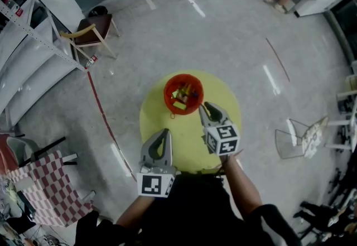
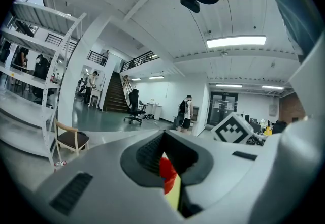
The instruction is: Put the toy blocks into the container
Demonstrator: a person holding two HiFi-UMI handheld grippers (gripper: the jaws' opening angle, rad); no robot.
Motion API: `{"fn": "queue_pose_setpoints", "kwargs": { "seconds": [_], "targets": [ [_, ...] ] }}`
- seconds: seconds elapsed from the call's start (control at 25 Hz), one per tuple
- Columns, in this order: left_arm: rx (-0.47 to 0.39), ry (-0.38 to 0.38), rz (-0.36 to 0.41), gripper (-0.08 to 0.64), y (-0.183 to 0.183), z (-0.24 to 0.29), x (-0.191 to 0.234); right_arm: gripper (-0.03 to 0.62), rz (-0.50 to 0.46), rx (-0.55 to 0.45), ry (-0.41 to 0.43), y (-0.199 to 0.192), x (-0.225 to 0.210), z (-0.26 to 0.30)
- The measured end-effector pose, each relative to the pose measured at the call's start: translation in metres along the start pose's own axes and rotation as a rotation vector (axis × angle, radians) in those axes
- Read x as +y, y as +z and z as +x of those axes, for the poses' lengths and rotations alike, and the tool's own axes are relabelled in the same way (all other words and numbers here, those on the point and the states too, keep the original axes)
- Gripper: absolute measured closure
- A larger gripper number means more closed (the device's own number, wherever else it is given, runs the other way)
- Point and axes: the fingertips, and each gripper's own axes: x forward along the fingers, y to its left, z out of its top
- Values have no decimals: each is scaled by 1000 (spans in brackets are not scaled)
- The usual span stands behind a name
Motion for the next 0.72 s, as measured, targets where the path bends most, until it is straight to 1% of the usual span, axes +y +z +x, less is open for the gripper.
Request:
{"fn": "queue_pose_setpoints", "kwargs": {
  "seconds": [0.12, 0.16, 0.28, 0.36, 0.44, 0.64, 0.72],
  "targets": [
    [-13, -17, 9, 561, 6, 2, -5, 582, 0, -129, -42, 32, 2, -36],
    [-17, -21, 11, 561, 8, 3, -7, 591, -5, -166, -50, 41, 4, -47],
    [-23, -30, 20, 561, 13, 2, -10, 594, -9, -255, -48, 60, 16, -79],
    [-26, -32, 32, 561, 16, 2, -11, 594, -21, -300, -46, 63, 25, -100],
    [-25, -35, 36, 561, 15, 1, -13, 594, -28, -321, -45, 55, 32, -116],
    [-16, -40, 30, 561, 10, -1, -19, 595, 32, -300, -35, 20, 44, -128],
    [-19, -46, 34, 561, 10, -1, -20, 595, 15, -288, -23, 15, 47, -128]
  ]
}}
